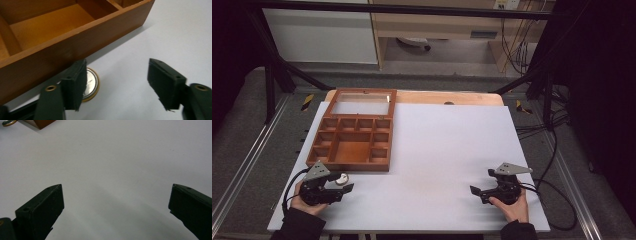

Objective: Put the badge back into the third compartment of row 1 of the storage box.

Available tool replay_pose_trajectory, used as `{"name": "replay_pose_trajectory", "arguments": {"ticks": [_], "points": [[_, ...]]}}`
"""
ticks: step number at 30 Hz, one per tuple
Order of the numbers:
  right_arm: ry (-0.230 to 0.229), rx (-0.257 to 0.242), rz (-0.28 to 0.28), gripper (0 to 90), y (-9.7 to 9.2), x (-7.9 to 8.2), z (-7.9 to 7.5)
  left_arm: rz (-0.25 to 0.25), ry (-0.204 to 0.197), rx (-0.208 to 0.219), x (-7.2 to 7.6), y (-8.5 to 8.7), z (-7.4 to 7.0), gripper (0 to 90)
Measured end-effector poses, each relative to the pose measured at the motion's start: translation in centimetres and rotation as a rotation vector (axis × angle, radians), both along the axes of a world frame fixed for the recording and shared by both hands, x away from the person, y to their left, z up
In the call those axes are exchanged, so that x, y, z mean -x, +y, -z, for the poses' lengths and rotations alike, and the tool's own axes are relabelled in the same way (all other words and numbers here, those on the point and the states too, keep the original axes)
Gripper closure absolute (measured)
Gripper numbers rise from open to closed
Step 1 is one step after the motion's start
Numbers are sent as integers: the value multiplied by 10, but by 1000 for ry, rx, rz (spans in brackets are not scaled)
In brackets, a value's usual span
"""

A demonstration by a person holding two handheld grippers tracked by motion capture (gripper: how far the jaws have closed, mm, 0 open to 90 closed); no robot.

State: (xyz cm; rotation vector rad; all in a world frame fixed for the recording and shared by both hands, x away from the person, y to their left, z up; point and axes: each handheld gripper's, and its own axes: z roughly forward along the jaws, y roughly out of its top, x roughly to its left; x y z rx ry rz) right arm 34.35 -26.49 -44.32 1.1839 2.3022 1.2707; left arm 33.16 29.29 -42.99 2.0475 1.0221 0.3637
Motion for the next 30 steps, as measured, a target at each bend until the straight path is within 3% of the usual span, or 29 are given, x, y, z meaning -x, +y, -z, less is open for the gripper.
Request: {"name": "replay_pose_trajectory", "arguments": {"ticks": [7,16,30], "points": [[-1,6,-2,8,0,0,0,-42,8,-13,-1,10,-1,542],[1,6,0,8,0,0,0,-84,24,-22,-10,15,3,720],[3,13,-4,8,0,-1,1,-88,58,-83,-19,14,13,875]]}}
